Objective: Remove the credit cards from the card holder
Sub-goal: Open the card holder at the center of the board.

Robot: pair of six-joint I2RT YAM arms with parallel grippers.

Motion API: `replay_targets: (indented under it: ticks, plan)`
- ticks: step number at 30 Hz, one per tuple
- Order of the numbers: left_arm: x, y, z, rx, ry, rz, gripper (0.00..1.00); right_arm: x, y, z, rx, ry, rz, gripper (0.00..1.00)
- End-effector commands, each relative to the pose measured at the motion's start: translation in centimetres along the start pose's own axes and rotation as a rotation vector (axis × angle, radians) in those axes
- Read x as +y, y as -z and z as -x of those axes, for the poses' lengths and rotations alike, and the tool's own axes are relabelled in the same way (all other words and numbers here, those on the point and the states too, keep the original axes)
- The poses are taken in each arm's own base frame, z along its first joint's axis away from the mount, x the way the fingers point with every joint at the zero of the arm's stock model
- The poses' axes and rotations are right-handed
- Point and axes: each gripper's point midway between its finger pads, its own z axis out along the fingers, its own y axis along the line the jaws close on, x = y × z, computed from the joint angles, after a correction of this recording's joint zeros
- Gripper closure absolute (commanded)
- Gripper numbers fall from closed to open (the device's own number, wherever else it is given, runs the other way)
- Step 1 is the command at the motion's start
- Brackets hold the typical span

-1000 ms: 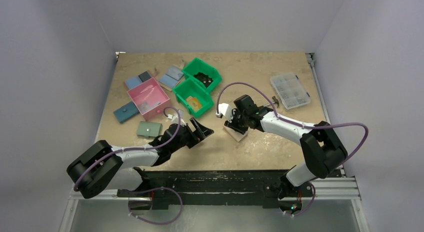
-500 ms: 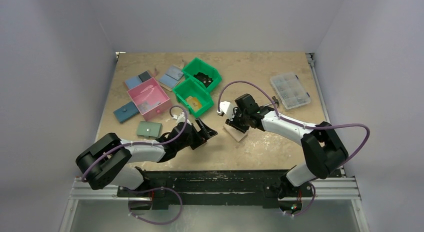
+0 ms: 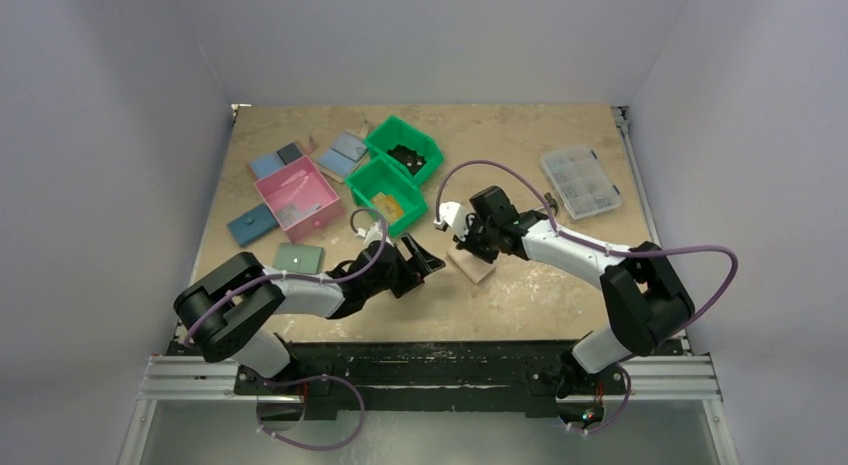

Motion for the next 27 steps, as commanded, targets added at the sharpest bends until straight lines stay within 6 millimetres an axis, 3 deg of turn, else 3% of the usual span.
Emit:
replay_targets:
  ticks: [1, 8, 10, 17, 21, 27]
  plan:
    - [-2.1, -1.1, -0.3, 0.013, 0.029, -0.053, 0.17, 1.4, 1.2, 1.8, -0.092, -0.048, 0.109, 1.00]
    - [-2.6, -2.6, -1.0, 0.039, 0.073, -0.070, 0.19, 1.3, 3.1, 3.1, -0.206, -0.142, 0.208, 1.00]
    - [-2.7, -3.0, -1.3, 0.050, 0.083, -0.070, 0.25, 1.5, 3.5, 3.3, -0.234, -0.174, 0.245, 1.00]
    - [-2.0, -4.5, -2.4, 0.086, 0.100, -0.044, 0.31, 1.7, 3.7, 3.8, -0.269, -0.235, 0.297, 1.00]
    - [-1.1, -4.6, -2.5, 0.087, 0.059, -0.008, 0.32, -1.2, 2.9, 2.4, -0.217, -0.305, 0.152, 1.00]
    - [-0.1, -3.9, -0.8, 0.011, -0.111, 0.065, 0.33, -4.8, 3.0, 0.1, -0.175, -0.396, -0.020, 1.00]
